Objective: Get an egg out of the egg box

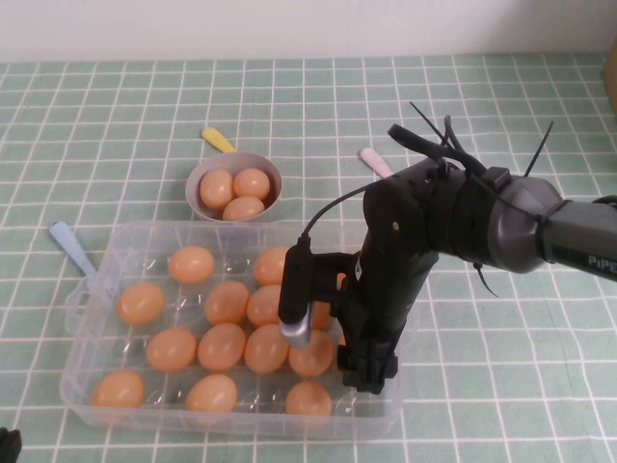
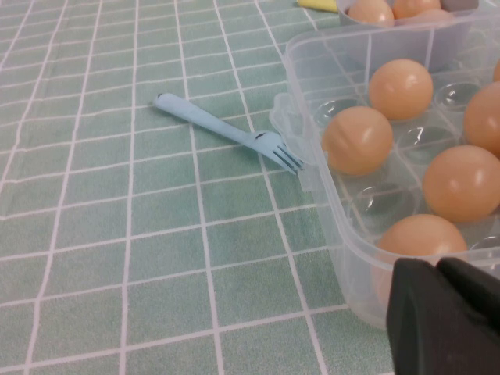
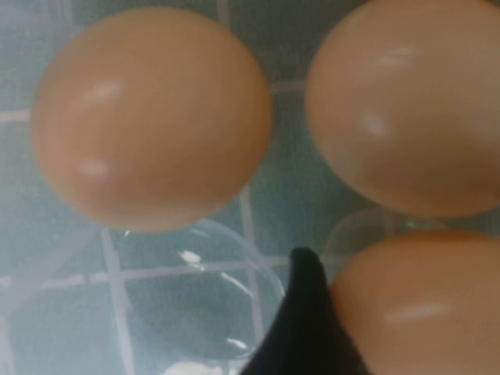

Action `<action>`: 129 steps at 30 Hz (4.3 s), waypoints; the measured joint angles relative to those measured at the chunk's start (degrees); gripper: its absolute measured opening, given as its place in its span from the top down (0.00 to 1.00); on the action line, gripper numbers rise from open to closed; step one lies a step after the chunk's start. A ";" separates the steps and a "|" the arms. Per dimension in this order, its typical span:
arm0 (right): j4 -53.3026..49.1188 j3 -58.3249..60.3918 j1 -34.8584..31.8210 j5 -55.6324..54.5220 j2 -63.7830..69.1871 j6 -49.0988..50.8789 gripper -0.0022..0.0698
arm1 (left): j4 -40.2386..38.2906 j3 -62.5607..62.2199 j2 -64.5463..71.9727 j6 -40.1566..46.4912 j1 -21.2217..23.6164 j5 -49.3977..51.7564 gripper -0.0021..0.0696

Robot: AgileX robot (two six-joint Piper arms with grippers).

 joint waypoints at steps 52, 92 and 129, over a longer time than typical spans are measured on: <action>1.58 -38.86 -3.64 -27.59 23.38 41.64 0.33 | 0.00 0.00 0.00 0.00 0.00 0.00 0.98; -6.83 -39.00 -0.27 7.91 4.97 42.56 0.85 | 0.00 0.00 0.00 0.00 0.00 0.00 0.98; -12.96 31.33 2.65 7.15 -68.15 57.92 0.99 | 0.00 0.00 0.00 0.00 0.00 0.00 0.98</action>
